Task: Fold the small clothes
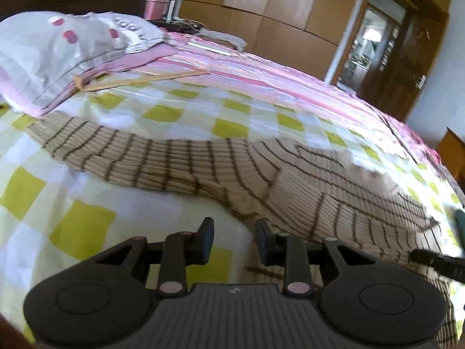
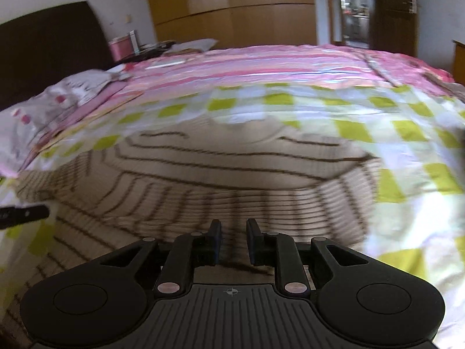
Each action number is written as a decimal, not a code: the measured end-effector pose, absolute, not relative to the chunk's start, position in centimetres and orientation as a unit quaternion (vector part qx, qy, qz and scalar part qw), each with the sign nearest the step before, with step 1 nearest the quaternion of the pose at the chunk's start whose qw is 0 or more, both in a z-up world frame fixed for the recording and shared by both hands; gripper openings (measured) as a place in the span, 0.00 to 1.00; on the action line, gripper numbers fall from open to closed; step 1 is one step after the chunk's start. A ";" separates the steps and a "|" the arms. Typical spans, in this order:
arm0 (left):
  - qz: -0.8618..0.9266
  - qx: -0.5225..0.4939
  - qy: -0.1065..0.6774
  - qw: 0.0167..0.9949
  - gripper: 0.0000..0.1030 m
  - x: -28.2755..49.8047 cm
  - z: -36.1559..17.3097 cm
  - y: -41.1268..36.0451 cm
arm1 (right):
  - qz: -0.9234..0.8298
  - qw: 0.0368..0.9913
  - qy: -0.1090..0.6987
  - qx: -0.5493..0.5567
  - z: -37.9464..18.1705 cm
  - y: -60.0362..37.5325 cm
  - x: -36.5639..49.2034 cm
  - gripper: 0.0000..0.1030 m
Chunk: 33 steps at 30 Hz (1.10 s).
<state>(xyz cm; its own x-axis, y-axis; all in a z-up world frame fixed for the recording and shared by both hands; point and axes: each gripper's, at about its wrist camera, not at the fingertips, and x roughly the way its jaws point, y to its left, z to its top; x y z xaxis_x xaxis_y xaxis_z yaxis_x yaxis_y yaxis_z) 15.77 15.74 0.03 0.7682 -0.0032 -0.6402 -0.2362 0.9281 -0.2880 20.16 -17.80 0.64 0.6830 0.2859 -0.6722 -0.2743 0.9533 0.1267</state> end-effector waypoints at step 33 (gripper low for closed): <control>0.140 -0.262 0.298 0.907 0.35 16.5 -2.1 23.7 | 0.323 0.856 0.402 -0.032 -0.9 -1.8 24.4 0.22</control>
<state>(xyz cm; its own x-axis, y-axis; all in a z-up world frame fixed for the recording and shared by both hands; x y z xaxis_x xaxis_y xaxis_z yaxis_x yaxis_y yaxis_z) 16.52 23.69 -2.09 0.7828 0.0969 -0.6147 -0.4103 0.8231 -0.3926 24.38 -1.76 -0.86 0.4682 0.5273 -0.7090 -0.5790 0.7892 0.2046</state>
